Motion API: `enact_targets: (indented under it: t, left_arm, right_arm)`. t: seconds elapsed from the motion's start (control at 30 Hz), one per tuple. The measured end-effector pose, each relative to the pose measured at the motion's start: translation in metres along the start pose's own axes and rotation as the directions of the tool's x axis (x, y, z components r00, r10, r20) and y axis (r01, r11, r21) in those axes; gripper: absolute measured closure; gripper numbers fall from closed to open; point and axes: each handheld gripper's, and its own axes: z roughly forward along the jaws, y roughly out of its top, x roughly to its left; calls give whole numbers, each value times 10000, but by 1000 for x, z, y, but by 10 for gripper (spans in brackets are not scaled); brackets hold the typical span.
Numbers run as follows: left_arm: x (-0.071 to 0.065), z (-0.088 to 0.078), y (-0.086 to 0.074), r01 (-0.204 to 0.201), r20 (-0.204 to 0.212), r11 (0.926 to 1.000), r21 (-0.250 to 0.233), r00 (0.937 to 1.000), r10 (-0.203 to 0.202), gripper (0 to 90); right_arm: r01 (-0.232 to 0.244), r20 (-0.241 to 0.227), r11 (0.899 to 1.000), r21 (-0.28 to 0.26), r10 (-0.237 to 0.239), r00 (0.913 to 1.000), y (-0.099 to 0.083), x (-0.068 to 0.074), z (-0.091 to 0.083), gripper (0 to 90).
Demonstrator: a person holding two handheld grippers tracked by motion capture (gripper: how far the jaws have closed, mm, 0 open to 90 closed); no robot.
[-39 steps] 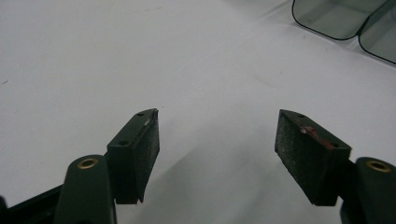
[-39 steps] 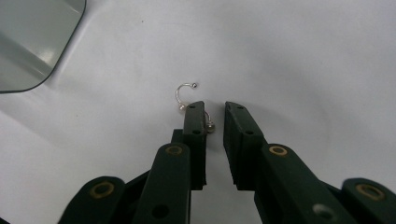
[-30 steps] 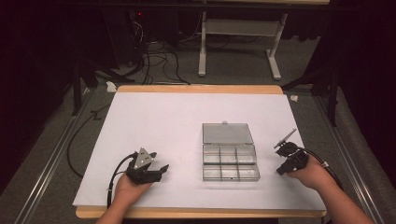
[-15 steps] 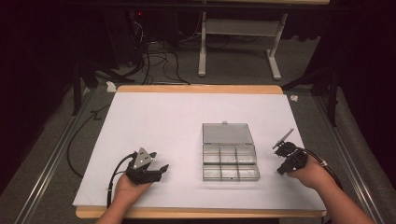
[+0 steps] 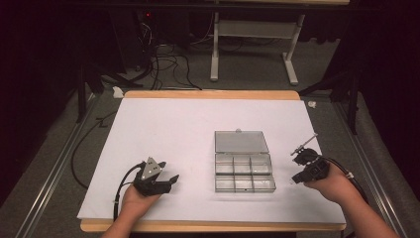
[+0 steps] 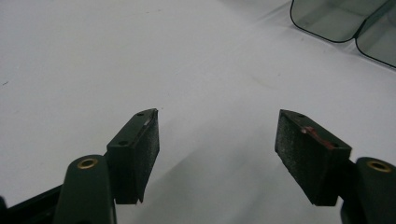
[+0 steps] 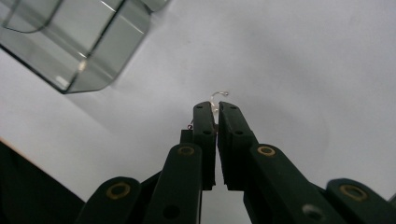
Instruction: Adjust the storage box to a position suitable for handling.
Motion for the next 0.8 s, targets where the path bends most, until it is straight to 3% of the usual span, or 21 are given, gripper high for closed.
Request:
enact_targets:
  t: [0.8]
  left_arm:
    - [0,0,0,-17,13,10000,-13,10000,17,308]
  right_arm:
    - [617,-124,9969,-480,-623,9980,27,40,-19,870]
